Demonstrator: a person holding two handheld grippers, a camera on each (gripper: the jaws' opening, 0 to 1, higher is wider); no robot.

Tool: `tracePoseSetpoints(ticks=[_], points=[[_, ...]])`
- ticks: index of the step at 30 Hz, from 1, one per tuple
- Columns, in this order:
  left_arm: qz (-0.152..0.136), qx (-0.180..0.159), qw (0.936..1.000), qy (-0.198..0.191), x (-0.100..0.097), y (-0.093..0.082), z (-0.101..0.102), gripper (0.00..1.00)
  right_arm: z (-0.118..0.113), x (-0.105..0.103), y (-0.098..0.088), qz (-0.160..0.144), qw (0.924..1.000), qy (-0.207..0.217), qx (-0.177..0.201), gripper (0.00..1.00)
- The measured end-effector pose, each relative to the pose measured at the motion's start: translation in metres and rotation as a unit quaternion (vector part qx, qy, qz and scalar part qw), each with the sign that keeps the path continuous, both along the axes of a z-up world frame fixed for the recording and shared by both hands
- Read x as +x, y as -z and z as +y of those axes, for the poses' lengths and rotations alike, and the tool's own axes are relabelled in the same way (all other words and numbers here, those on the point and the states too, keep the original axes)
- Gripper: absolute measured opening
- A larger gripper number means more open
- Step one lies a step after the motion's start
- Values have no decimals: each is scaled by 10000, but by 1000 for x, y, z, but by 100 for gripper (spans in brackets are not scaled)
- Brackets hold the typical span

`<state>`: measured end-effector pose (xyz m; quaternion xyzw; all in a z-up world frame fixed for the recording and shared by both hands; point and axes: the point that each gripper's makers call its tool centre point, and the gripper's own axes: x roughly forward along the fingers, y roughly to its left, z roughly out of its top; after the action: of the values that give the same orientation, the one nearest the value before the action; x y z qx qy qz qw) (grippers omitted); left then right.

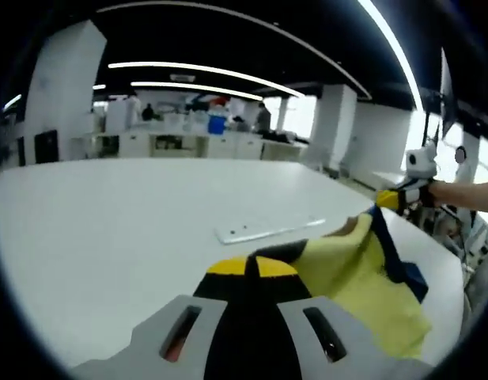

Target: Fold the garment on the visible template until the final outline fits inside the template.

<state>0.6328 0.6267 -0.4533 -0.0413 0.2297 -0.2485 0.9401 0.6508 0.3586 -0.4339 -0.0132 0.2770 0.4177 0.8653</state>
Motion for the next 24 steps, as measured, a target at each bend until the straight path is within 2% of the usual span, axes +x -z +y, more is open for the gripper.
tracePoseSetpoints(ticks=[1,2,3,4,6,15,24], points=[[159,168,9997,50,-4,17,0,0,2,-3,16,147,9998,-54,-135,0],[165,206,9996,28,-4,25,0,0,7,-5,25,227,9996,-91,-149,0],[162,173,9997,8,-5,28,-1,0,10,-8,30,251,9995,-105,-165,0],[288,69,9996,-19,-7,33,-2,0,13,-9,34,262,9995,-122,-149,0],[321,129,9994,2,-8,39,-4,0,17,-11,41,316,9993,-148,-156,0],[476,167,9987,-45,-3,52,-1,0,12,-3,56,433,9989,32,-189,0],[496,189,9985,-95,3,57,0,0,13,11,67,431,9986,189,-229,0]])
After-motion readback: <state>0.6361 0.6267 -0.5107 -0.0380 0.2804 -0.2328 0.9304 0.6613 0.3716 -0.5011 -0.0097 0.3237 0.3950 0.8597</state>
